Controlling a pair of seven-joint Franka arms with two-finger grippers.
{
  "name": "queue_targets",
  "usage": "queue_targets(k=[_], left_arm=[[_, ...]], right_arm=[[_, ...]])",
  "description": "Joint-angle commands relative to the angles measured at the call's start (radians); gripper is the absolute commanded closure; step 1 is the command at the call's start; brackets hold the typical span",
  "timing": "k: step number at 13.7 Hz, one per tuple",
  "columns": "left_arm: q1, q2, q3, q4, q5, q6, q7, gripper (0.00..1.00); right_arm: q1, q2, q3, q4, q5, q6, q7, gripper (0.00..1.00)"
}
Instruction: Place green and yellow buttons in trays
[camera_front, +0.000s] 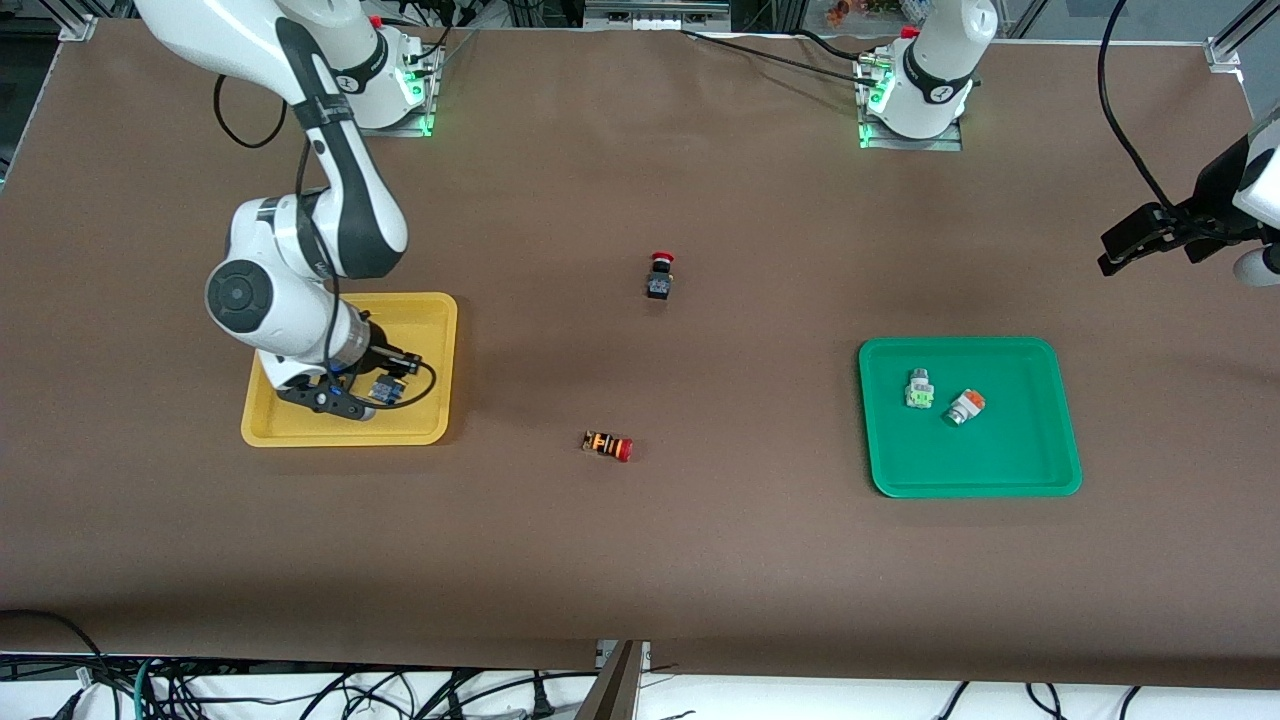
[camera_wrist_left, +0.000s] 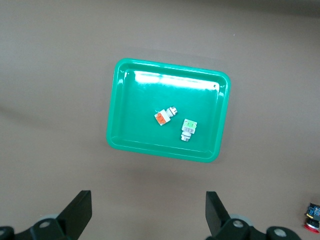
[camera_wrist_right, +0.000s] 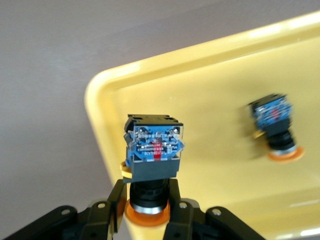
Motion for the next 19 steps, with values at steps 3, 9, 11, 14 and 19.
queue_targets(k=[3,9,11,14,19], left_arm=[[-0.002,-0.01,-0.002,0.011,-0.01,-0.022,-0.009,0.0],[-0.003,-0.01,-0.002,0.011,-0.01,-0.032,-0.009,0.0],[-0.003,-0.01,-0.005,0.013,-0.01,-0.032,-0.009,0.0],[-0.003,-0.01,-0.005,0.013,-0.01,-0.032,-0.009,0.0],[-0.003,-0.01,-0.007,0.013,-0.01,-0.032,-0.009,0.0]], right_arm=[[0.01,-0.081,-0.026,-0.317,-0.005,0.333,-0.169,0.81],[0.01,-0.263,-0.058,-0.331,-0.007,0.177,-0.173,0.01],[0.01,-0.318,-0.104,-0.256,-0.01,0.038,-0.184,0.01],[0.004,-0.312,-0.182,0.024,-0.03,-0.324,-0.248,0.01],[0.003,-0.309,-0.204,0.324,-0.085,-0.631,-0.256,0.01]])
